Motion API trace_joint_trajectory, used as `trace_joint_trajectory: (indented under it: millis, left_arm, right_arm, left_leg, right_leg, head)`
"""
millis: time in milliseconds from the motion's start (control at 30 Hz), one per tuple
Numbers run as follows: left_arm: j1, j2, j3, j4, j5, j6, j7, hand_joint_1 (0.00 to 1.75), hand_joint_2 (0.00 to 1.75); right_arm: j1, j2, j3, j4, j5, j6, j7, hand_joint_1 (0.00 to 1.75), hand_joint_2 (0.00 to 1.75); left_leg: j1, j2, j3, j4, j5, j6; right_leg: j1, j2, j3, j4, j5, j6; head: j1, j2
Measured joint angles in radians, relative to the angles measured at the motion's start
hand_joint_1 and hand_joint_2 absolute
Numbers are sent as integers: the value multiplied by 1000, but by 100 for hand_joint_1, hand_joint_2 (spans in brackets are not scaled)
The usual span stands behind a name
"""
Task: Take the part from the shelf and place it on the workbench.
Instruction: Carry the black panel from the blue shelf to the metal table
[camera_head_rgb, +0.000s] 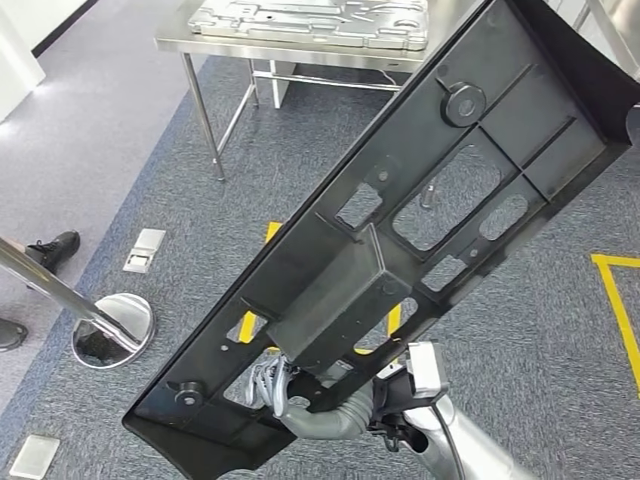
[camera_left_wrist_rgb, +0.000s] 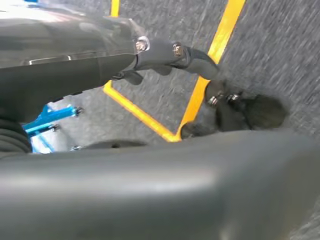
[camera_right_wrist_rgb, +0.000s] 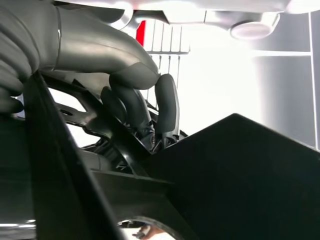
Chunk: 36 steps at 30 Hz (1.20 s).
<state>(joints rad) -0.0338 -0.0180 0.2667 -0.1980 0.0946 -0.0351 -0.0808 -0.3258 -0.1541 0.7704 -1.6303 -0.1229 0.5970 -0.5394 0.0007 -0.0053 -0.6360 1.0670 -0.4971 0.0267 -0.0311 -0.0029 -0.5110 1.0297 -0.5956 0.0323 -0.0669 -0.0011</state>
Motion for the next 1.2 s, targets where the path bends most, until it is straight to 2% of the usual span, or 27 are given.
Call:
trace_joint_trajectory:
  millis: [67,100,167,200,233,267,300,333,367,400,467,567,633,700,733,767,800,833,867,900,933,1000,1067,1100,1133,1200]
  left_arm:
    - [1,0,0,0,0,0,0,0,175]
    - [1,0,0,0,0,0,0,0,175]
    - [0,0,0,0,0,0,0,0,175]
    - [0,0,0,0,0,0,0,0,175]
    - [0,0,0,0,0,0,0,0,175]
    - [0,0,0,0,0,0,0,0,175]
    - [1,0,0,0,0,1,0,0,175]
    - [2,0,0,0,0,1,0,0,175]
    - [1,-1,0,0,0,1,0,0,175]
    - [-1,-1,1,0,0,1,0,0,175]
    - [-3,-2,1,0,0,1,0,0,175]
    - [-6,-2,4,0,0,1,1,0,175]
    - [-7,-2,5,0,0,0,0,0,175]
    - [-5,-2,7,0,0,0,0,0,175]
    - [-4,-2,7,0,0,0,0,0,175]
    - [-2,-2,7,0,0,0,0,0,175]
    - [-1,-2,8,0,-1,0,0,0,175]
    - [0,-2,8,0,-1,1,1,0,175]
    - [1,-2,8,0,-2,2,1,0,175]
    - [1,-2,8,0,-3,4,2,0,175]
    - [0,-2,8,0,-4,6,3,0,175]
    - [1,-3,8,0,-10,13,7,0,175]
    - [5,-3,7,0,-19,17,9,0,175]
    - [6,-3,6,0,-22,17,9,0,175]
    - [5,-4,6,0,-23,17,9,0,175]
    - [2,-6,5,0,-23,17,7,0,175]
  right_arm:
    - [-2,0,0,-1,0,0,0,175,175]
    - [-3,0,0,-1,-1,0,0,175,175]
    - [-5,-1,0,0,-1,0,0,175,175]
    - [-4,-1,0,1,-1,0,0,175,175]
    - [-2,-1,0,2,-1,0,0,175,175]
    - [-2,-2,0,3,-1,0,0,175,175]
    - [-1,-2,0,3,-1,0,0,175,175]
    - [-2,-2,0,4,-1,0,0,175,175]
    - [-2,-1,0,4,-1,0,0,175,175]
    - [-3,-1,0,4,-1,0,0,175,175]
    - [-5,-1,0,4,-1,0,0,175,175]
    - [-6,2,0,4,-2,0,0,175,175]
    - [-7,6,0,3,-3,0,0,175,175]
    - [-6,8,0,4,-3,0,0,175,175]
    - [-5,8,0,4,-3,0,0,175,175]
    - [-3,8,0,4,-2,-1,0,175,175]
    - [-1,9,0,4,-2,-2,0,175,175]
    - [1,9,0,3,0,-5,-1,175,175]
    - [4,9,0,3,2,-7,-1,175,175]
    - [8,9,1,1,6,-10,-2,175,175]
    - [12,9,1,-2,10,-14,-5,175,175]
    - [24,8,2,-12,22,-23,-18,175,175]
    - [35,4,4,-26,33,-32,-34,175,175]
    - [38,2,5,-32,36,-35,-41,175,175]
    - [41,-1,6,-38,38,-38,-45,175,175]
    - [48,-7,8,-43,38,-39,-50,175,175]
  left_leg:
    - [4,0,13,-13,-8,8]
    - [5,0,22,-20,-10,13]
    - [4,0,35,-23,-19,23]
    - [3,0,41,-23,-24,26]
    - [1,0,49,-23,-31,27]
    - [0,-1,58,-23,-38,27]
    - [-2,-2,70,-23,-46,26]
    - [-3,-2,81,-23,-55,24]
    - [-5,-3,91,-22,-63,20]
    - [-6,-3,96,-21,-70,15]
    - [-6,-3,96,-21,-77,7]
    - [-4,-1,95,-11,-91,-6]
    - [1,0,56,68,-125,-20]
    - [10,0,-22,191,-161,-32]
    - [14,0,-53,229,-161,-36]
    - [17,0,-68,234,-140,-38]
    - [19,0,-64,202,-101,-39]
    - [20,0,-46,141,-53,-40]
    - [19,0,-25,87,-18,-39]
    - [17,0,-7,43,2,-36]
    - [14,0,4,18,5,-31]
    - [8,-1,10,5,-11,-18]
    - [11,0,19,-6,-16,-7]
    - [12,1,27,-12,-18,-1]
    - [13,1,34,-16,-20,5]
    - [9,2,43,-18,-28,15]
  right_leg:
    - [0,-1,-3,19,-15,8]
    - [1,-1,-19,55,-32,9]
    - [4,0,-90,178,-76,6]
    - [6,1,-130,236,-88,5]
    - [7,1,-160,270,-83,4]
    - [9,1,-173,268,-59,2]
    - [11,1,-167,228,-15,-1]
    - [13,1,-151,167,33,-6]
    - [17,1,-133,112,70,-12]
    - [20,1,-116,66,89,-17]
    - [25,3,-103,36,83,-22]
    - [18,4,-90,19,74,-32]
    - [11,0,-77,12,68,-39]
    - [8,-2,-67,11,58,-41]
    - [7,-1,-60,11,53,-40]
    - [6,0,-52,11,46,-37]
    - [4,1,-41,11,39,-34]
    - [2,1,-29,11,30,-30]
    - [2,1,-18,10,23,-26]
    - [2,2,-12,10,17,-20]
    - [2,2,-9,9,12,-14]
    - [2,3,-8,4,9,-2]
    - [0,2,-4,7,-1,9]
    - [0,2,-13,31,-16,11]
    - [1,2,-34,76,-37,12]
    - [4,3,-109,204,-80,9]
  head:
    - [0,0]
    - [1,0]
    - [1,0]
    - [1,0]
    - [1,0]
    - [1,0]
    - [1,0]
    - [1,0]
    - [1,0]
    - [1,0]
    - [1,0]
    - [1,0]
    - [-1,0]
    - [-1,0]
    - [-1,0]
    - [-1,0]
    - [-1,0]
    - [-1,0]
    - [-1,0]
    - [-1,0]
    - [-1,0]
    - [-1,0]
    - [0,0]
    - [0,0]
    - [0,0]
    - [0,0]
